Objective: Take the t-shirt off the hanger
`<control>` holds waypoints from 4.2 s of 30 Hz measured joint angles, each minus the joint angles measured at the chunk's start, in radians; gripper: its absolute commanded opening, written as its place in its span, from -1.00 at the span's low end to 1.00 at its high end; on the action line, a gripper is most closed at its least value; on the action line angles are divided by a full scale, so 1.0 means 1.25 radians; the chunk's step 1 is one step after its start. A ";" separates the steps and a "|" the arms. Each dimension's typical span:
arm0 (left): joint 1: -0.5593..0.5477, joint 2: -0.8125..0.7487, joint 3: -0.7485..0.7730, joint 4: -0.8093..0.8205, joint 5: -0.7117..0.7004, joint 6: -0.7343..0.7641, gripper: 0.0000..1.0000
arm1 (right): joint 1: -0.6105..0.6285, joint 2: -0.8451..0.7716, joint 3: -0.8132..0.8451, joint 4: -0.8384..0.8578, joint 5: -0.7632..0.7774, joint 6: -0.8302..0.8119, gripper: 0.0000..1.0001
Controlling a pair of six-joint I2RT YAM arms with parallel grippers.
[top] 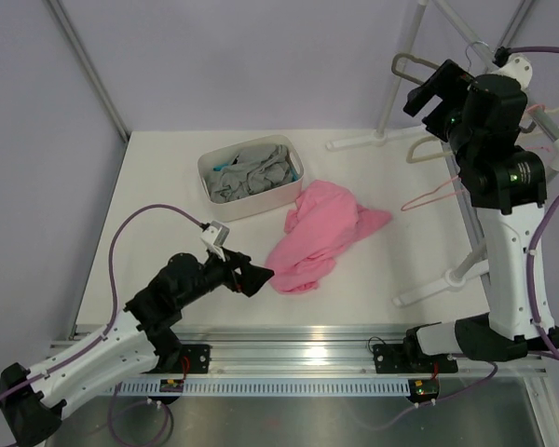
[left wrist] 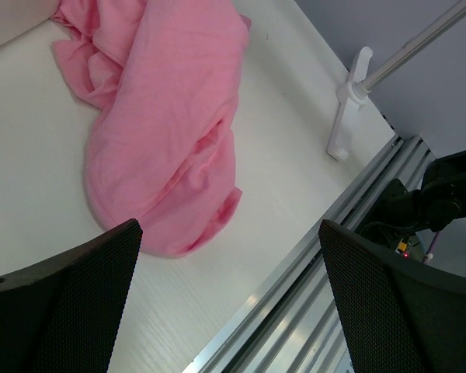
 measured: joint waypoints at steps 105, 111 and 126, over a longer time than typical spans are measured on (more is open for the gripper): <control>0.165 0.662 0.765 0.037 -0.540 0.572 -1.00 | 0.381 -0.884 -0.847 0.210 -0.314 -0.208 0.99; 0.179 0.742 0.811 0.121 -0.505 0.635 -1.00 | 0.381 -0.884 -0.857 0.211 -0.320 -0.206 0.99; 0.243 0.843 0.895 0.209 -0.453 0.688 -1.00 | 0.381 -0.849 -0.858 0.215 -0.322 -0.200 0.99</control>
